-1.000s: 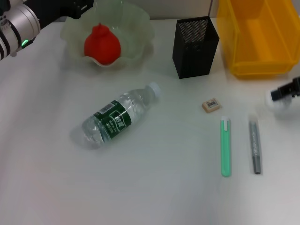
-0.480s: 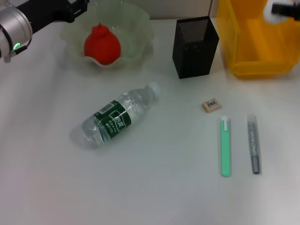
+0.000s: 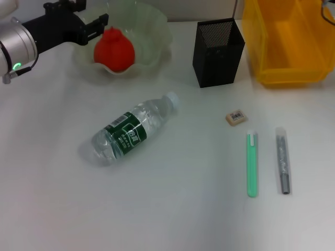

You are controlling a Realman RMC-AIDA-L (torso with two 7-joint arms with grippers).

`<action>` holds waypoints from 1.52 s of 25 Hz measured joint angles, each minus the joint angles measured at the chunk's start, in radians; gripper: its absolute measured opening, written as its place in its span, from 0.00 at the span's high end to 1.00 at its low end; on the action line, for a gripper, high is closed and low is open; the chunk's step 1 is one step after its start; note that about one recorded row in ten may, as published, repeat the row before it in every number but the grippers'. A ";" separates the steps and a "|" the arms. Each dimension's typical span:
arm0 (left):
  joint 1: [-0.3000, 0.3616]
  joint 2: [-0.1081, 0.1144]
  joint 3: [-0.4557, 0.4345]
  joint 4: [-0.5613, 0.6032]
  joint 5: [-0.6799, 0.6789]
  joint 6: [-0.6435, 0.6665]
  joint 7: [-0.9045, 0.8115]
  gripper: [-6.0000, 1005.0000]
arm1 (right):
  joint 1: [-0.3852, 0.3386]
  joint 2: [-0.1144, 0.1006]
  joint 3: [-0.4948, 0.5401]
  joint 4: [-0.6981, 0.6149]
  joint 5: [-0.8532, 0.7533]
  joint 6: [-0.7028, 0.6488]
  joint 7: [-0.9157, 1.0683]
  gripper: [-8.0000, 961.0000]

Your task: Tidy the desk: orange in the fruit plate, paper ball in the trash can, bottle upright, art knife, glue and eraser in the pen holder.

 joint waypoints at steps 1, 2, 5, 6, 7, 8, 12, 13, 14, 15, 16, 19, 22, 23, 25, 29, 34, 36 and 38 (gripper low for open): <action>0.010 0.001 0.018 0.018 0.000 0.014 -0.016 0.38 | 0.001 0.003 -0.026 0.004 0.000 0.029 -0.003 0.60; 0.016 0.001 0.031 0.029 0.000 0.026 -0.024 0.38 | 0.000 0.006 -0.070 0.007 0.001 0.067 -0.004 0.60; 0.041 0.001 0.099 0.091 -0.001 0.057 -0.075 0.38 | -0.003 0.008 -0.106 0.013 0.012 0.094 -0.004 0.56; 0.046 0.002 0.117 0.105 0.000 0.061 -0.090 0.38 | -0.004 0.008 -0.111 0.017 0.019 0.096 -0.004 0.54; 0.046 0.002 0.117 0.105 0.000 0.061 -0.090 0.38 | -0.005 0.009 -0.115 0.023 0.039 0.096 -0.006 0.52; 0.046 0.002 0.117 0.105 0.000 0.061 -0.090 0.38 | -0.008 0.009 -0.116 0.028 0.068 0.094 -0.018 0.51; 0.097 0.009 0.257 0.255 0.021 0.120 -0.235 0.38 | -0.024 0.009 -0.116 0.056 0.218 0.075 -0.112 0.45; 0.104 0.009 0.272 0.288 0.039 0.140 -0.266 0.38 | -0.028 0.008 -0.115 0.064 0.250 0.066 -0.136 0.43; 0.105 0.009 0.276 0.298 0.046 0.146 -0.276 0.38 | -0.033 0.008 -0.114 0.069 0.276 0.060 -0.153 0.39; 0.105 0.009 0.279 0.312 0.065 0.159 -0.300 0.38 | -0.042 0.008 -0.114 0.072 0.305 0.051 -0.166 0.36; 0.103 0.009 0.283 0.327 0.084 0.174 -0.326 0.38 | -0.054 0.008 -0.111 0.073 0.350 0.031 -0.188 0.32; 0.087 0.008 0.287 0.353 0.143 0.225 -0.403 0.38 | -0.099 0.010 -0.103 0.108 0.570 -0.100 -0.341 0.24; 0.071 0.007 0.291 0.362 0.177 0.258 -0.457 0.38 | -0.140 0.011 -0.102 0.224 0.918 -0.328 -0.633 0.24; 0.051 0.008 0.293 0.366 0.212 0.298 -0.518 0.38 | -0.150 0.011 -0.102 0.274 1.031 -0.407 -0.725 0.24; 0.027 0.006 0.296 0.366 0.246 0.338 -0.591 0.38 | -0.163 0.011 -0.102 0.358 1.188 -0.527 -0.839 0.24; -0.016 0.002 0.364 0.359 0.326 0.327 -0.761 0.38 | -0.187 0.010 -0.102 0.411 1.291 -0.609 -0.881 0.24; -0.028 0.000 0.545 0.352 0.418 0.109 -0.928 0.38 | -0.202 0.007 -0.102 0.414 1.292 -0.606 -0.880 0.24; -0.028 0.000 0.578 0.352 0.428 0.078 -0.947 0.38 | -0.207 0.007 -0.102 0.416 1.292 -0.605 -0.880 0.24; -0.029 -0.002 0.668 0.348 0.464 0.005 -1.000 0.38 | -0.208 0.007 -0.101 0.417 1.290 -0.604 -0.880 0.24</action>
